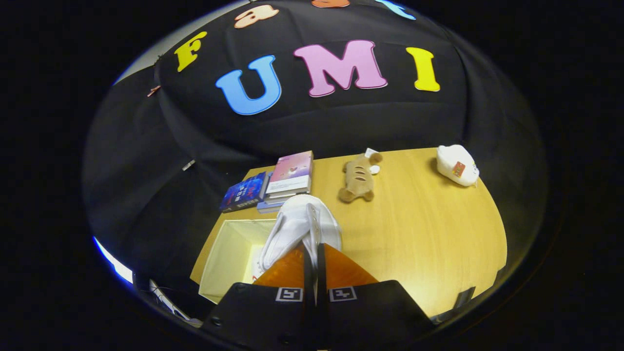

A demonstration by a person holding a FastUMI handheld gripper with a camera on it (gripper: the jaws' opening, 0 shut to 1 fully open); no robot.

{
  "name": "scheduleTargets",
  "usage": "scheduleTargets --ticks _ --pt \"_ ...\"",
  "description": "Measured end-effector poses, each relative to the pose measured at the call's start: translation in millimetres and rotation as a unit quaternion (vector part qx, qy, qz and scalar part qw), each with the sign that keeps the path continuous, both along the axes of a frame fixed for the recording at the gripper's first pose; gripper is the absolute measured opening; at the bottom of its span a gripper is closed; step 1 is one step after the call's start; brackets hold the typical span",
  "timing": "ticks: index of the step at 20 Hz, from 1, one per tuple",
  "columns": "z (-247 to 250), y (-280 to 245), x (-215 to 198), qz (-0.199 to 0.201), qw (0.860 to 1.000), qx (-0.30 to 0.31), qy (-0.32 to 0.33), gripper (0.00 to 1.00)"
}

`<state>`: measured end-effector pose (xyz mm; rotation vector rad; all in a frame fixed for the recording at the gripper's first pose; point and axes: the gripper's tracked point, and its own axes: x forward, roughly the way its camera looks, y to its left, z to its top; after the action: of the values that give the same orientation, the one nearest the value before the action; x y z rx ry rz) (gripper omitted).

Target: Open the storage box then place both shoes into the box .Put the left shoe in first, then the right shoe, with the right side of both shoes facing outward in a uniform manner.

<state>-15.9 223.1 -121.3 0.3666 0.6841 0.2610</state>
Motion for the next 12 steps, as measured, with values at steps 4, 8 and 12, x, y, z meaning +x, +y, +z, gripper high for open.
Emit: scheduleTargets --ticks 4,8,12 --pt "7.1 68.8 2.7 0.041 0.999 0.029 0.008 0.05" --pt "-0.6 117.3 8.6 0.063 0.997 0.031 0.018 0.05" --pt "-26.8 134.5 12.2 0.052 0.998 0.017 0.043 0.05"
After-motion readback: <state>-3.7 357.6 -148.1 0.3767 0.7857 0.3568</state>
